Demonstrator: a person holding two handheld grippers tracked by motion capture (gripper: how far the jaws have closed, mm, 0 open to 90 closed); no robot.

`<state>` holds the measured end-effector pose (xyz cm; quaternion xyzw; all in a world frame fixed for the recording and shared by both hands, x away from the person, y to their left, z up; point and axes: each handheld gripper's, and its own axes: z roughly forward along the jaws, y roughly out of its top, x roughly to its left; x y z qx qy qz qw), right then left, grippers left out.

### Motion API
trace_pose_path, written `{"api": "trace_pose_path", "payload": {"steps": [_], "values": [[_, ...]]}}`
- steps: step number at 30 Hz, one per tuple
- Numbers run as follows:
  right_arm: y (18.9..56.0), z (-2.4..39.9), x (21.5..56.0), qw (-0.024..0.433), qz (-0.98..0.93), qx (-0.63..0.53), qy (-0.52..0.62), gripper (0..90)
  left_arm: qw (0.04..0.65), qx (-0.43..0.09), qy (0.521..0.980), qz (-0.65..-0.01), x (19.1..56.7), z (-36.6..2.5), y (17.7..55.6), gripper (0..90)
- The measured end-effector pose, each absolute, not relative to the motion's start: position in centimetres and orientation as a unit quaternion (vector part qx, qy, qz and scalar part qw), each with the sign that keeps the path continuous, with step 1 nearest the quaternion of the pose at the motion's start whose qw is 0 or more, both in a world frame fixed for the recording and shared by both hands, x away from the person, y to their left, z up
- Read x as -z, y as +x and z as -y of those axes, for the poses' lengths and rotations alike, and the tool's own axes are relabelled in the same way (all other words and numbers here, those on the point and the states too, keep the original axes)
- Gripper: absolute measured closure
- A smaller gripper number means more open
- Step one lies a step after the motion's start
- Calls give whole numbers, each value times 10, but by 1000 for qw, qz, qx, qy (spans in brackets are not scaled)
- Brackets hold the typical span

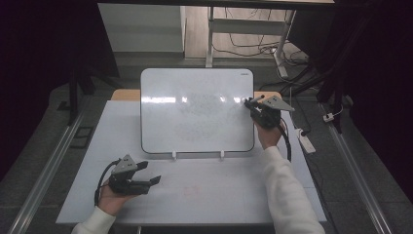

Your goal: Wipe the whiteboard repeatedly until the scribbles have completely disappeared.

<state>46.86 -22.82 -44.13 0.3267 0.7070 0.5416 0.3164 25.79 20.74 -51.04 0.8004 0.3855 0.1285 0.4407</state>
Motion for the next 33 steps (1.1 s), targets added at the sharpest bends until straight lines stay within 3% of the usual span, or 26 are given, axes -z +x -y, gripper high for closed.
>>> {"api": "trace_pose_path", "payload": {"steps": [6,14,23,33], "values": [[442,211,465,258,-756,-533,280,772,440,-129,801,-383,510,-205,258,247],[413,222,460,234,-757,-532,299,771,445,-134,797,-385,509,-207,257,250],[359,207,466,121,-816,-508,246,771,458,-153,792,-374,503,-201,255,278],[352,189,481,55,-839,-494,221,771,488,-173,785,-340,481,-178,268,290]]}}
